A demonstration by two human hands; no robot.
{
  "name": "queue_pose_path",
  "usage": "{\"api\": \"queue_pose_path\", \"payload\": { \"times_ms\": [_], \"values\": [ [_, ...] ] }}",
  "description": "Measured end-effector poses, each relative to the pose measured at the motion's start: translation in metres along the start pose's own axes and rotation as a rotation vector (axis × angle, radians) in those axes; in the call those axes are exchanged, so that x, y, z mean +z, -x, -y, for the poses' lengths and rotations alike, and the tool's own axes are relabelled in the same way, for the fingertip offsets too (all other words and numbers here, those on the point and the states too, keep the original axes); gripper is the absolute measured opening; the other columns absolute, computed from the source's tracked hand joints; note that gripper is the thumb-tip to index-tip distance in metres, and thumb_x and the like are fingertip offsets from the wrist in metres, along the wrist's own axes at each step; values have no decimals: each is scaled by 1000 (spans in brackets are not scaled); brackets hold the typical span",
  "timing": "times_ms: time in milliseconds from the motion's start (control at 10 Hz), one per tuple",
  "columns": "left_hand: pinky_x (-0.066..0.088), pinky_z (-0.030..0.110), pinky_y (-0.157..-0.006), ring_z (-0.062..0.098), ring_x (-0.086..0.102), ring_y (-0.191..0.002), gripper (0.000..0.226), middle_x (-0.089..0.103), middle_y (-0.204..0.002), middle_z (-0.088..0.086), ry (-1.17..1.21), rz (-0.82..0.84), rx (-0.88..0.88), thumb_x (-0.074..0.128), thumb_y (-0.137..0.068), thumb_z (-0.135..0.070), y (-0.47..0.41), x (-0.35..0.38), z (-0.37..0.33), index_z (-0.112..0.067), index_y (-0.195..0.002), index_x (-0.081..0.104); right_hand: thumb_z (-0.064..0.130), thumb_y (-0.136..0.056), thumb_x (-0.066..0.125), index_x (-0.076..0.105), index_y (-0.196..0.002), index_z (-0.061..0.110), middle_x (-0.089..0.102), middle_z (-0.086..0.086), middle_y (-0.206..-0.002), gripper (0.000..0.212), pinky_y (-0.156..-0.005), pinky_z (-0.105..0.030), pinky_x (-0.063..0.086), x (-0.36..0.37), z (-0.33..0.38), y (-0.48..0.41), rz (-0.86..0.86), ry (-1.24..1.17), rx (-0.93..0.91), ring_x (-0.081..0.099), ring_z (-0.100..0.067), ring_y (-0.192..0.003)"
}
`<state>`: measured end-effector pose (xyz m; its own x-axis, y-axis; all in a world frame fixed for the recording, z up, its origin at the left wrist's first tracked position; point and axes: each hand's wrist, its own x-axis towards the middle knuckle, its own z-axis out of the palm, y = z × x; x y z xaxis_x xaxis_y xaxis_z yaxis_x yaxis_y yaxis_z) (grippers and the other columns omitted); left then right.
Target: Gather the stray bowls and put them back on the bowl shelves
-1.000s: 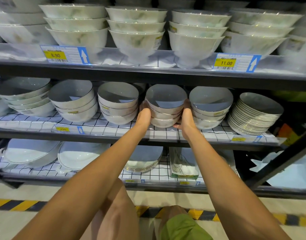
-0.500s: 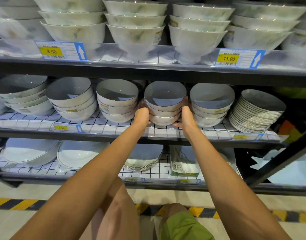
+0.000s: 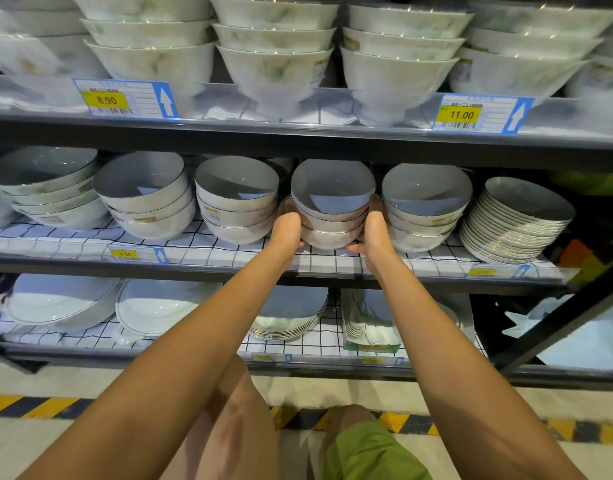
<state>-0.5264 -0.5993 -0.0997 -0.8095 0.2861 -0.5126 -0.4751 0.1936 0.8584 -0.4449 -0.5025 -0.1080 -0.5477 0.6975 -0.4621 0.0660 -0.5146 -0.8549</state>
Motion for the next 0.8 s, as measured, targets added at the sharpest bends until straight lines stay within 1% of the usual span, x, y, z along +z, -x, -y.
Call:
{"api": "queue_pose_path", "payload": {
  "times_ms": [100, 200, 300, 400, 500, 600, 700, 800],
  "values": [
    [44, 41, -103, 26, 57, -108, 37, 59, -118, 16, 5, 30, 59, 34, -98, -6, 3, -1, 1, 0, -132, 45, 31, -99, 39, 41, -135, 15, 46, -12, -140, 39, -104, -51, 43, 0, 4, 2, -6, -27, 37, 45, -32, -127],
    [45, 41, -102, 30, 53, -114, 37, 52, -133, 21, 12, 41, 73, 33, -98, -7, 6, -3, 2, 0, -132, 45, 33, -100, 37, 39, -136, 15, 45, -11, -141, 40, -105, -49, 43, 0, 6, 7, 4, 15, 31, 45, -31, -128],
    [47, 37, -87, 27, 51, -101, 37, 55, -113, 17, -32, 32, 136, 31, -97, -9, 9, -5, 7, 2, -129, 46, 33, -100, 33, 39, -136, 16, 45, -11, -141, 40, -104, -49, 44, -3, 4, 13, 11, 74, -30, 45, -31, -128],
    [45, 39, -86, 26, 51, -93, 37, 53, -99, 13, -110, 0, 216, 29, -98, -17, 15, -8, 13, 0, -124, 47, 35, -100, 31, 41, -134, 16, 47, -10, -141, 40, -102, -50, 46, -8, 1, 20, 9, 161, -128, 47, -31, -127],
    [44, 35, -79, 23, 47, -88, 31, 50, -86, 5, -242, -31, 379, 30, -98, -25, 24, -11, 21, -5, -113, 49, 38, -99, 34, 49, -122, 13, 55, -8, -126, 37, -98, -45, 49, -16, -1, 29, 18, 298, -252, 53, -26, -118],
    [41, 35, -79, 22, 52, -95, 31, 55, -99, 5, -470, -29, 564, 34, -98, -35, 39, -16, 32, -11, -110, 49, 35, -97, 43, 54, -115, 10, 57, -2, -105, 32, -80, -28, 44, -27, -5, 44, 35, 500, -480, 55, -18, -101],
    [45, 38, -85, 24, 57, -107, 40, 60, -118, 4, -793, -156, 750, 40, -94, -41, 51, -23, 49, -17, -124, 50, 37, -93, 46, 58, -117, 14, 63, -2, -112, 35, -79, -32, 47, -42, -12, 53, 27, 893, -705, 59, -20, -103],
    [44, 39, -84, 31, 52, -115, 47, 57, -125, 9, -1120, -238, 863, 44, -91, -42, 60, -28, 62, -15, -130, 47, 36, -91, 45, 58, -123, 15, 61, -6, -121, 40, -82, -35, 46, -52, -20, 56, -12, 1237, -863, 58, -25, -109]
  ]
}}
